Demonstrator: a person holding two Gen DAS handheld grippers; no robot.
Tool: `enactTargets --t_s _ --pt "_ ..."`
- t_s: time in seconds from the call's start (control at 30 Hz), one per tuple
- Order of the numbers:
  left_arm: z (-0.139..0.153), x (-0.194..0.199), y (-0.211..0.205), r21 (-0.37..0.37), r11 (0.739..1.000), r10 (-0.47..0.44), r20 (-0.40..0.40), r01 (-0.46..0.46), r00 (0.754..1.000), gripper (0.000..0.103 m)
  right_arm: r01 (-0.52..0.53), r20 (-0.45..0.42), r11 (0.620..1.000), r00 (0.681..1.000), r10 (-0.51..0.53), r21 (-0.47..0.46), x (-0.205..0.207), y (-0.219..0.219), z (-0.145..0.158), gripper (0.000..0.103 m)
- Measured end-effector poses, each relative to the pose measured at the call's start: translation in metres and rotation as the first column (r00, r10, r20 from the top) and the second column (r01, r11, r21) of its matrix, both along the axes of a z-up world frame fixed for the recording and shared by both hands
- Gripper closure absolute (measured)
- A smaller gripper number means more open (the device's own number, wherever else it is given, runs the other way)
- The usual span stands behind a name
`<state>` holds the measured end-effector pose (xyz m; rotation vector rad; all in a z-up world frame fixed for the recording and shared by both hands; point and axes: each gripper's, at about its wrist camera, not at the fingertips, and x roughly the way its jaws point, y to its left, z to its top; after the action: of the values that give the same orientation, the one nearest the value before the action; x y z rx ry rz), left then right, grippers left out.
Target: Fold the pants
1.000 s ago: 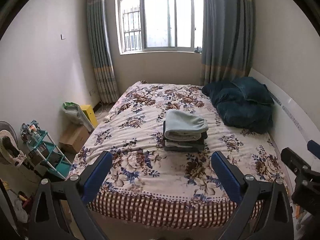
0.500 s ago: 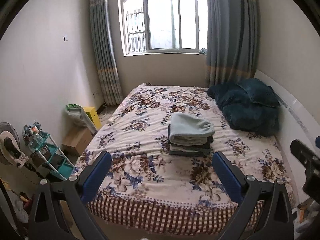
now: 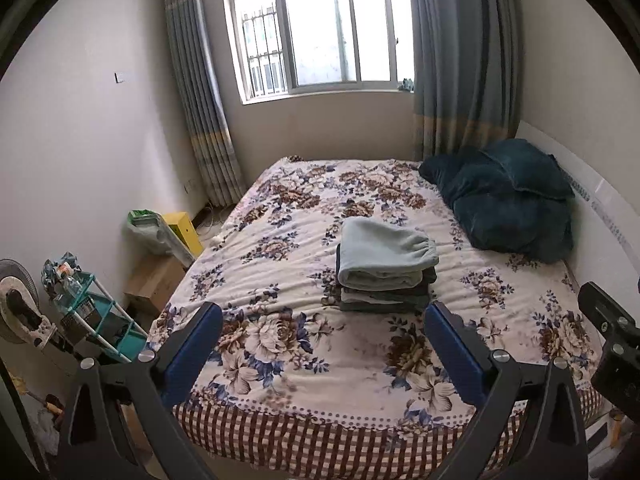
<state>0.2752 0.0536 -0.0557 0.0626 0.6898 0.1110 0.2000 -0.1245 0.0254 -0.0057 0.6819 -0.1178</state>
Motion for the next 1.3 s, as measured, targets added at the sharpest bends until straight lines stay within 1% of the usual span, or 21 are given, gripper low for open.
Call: enactTargets --t_s 0.27,0.73,0.9,1.3 --pt "-0.011 0.019 0.001 -0.019 1.0 0.016 -0.032 -0.016 0.999 0.0 0.01 -0.017 1.0 1.0 -0.01 -0.003 0.022 -0.003 -0.013 0.003" --pt "-0.007 0.029 0.001 -0.018 1.0 0.016 -0.018 -0.016 1.0 0.0 0.006 -0.019 1.0 1.0 -0.006 0.005 0.035 0.004 -0.034 0.003" --pt "-0.005 0.03 0.001 -0.02 1.0 0.017 -0.006 -0.018 1.0 0.0 0.006 -0.019 1.0 1.0 -0.005 0.005 0.035 0.004 -0.033 0.002" --pt "-0.005 0.031 0.001 -0.019 1.0 0.016 -0.006 -0.016 1.0 0.0 0.007 -0.02 1.0 1.0 -0.007 0.013 0.039 0.003 -0.033 0.002"
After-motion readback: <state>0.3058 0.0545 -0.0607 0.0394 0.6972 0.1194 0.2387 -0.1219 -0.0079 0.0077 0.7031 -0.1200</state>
